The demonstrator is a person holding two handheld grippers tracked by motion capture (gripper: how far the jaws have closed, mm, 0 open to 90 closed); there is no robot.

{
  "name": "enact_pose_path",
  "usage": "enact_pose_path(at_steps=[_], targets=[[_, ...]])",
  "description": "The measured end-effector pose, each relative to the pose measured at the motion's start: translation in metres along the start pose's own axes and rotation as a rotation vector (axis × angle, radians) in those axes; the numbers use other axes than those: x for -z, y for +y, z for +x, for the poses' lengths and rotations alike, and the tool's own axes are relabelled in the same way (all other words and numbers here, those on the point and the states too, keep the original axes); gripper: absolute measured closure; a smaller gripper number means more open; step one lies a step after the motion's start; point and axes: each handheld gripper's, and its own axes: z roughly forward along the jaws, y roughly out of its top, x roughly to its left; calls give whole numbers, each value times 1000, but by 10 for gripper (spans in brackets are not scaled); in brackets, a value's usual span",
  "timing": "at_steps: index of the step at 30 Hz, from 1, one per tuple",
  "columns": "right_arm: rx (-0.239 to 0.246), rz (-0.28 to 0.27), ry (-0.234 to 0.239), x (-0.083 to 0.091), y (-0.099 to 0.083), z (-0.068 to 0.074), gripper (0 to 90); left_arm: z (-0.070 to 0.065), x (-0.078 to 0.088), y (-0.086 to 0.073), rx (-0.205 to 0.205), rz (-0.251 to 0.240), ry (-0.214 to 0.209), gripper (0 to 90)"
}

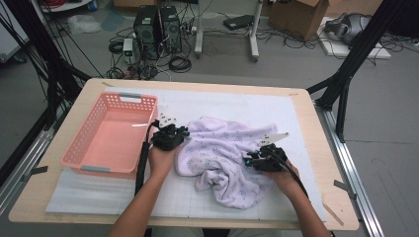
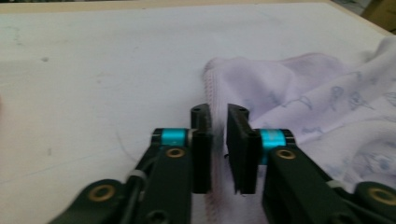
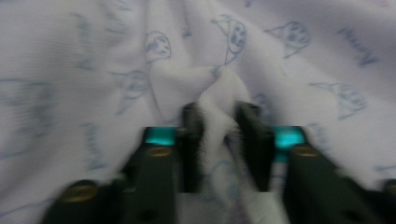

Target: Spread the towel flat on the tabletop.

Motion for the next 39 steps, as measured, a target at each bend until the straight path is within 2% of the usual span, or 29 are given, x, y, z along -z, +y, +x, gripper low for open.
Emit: enact_pose_path(at_steps=[1,3,6,9,14,16,17,18,20,22,24,27,29,34,37,39], targets=[[-1,-17,-13,0,2,-5,805,-1,1,0,-6,-1,-10,695],[-42,-39,-80,0,8,-17,813,-4,2,1,-21,-2,-26,601],[-106,-80,-186,-1,13,-39,813,-7,3,1,-42,1,-54,508],[-166,-104,-293,-2,19,-57,812,-10,5,1,-63,6,-86,463],[-243,-117,-495,0,24,-83,812,-18,9,0,-75,21,-161,452],[-284,-145,-549,6,22,-89,808,-21,12,-1,-86,24,-191,454],[-305,-163,-553,8,21,-91,795,-22,14,-2,-95,29,-202,458],[-333,-168,-525,10,19,-93,774,-24,16,-4,-102,27,-211,461],[-343,-153,-504,14,16,-90,682,-26,18,-8,-107,35,-247,488],[-355,-174,-463,21,16,-86,601,-28,19,-13,-120,62,-282,490],[-333,-227,-441,31,15,-75,585,-30,20,-15,-133,93,-310,460],[-283,-244,-378,44,9,-58,556,-35,24,-15,-151,68,-327,432],[-252,-221,-351,50,-2,-44,547,-38,23,-16,-162,76,-348,420],[-245,-202,-275,57,-35,-18,539,-48,18,-21,-180,93,-392,402],[-212,-168,-203,55,-44,-8,520,-56,11,-23,-191,121,-393,414],[-197,-146,-162,51,-44,-2,495,-62,6,-25,-222,145,-383,465]])
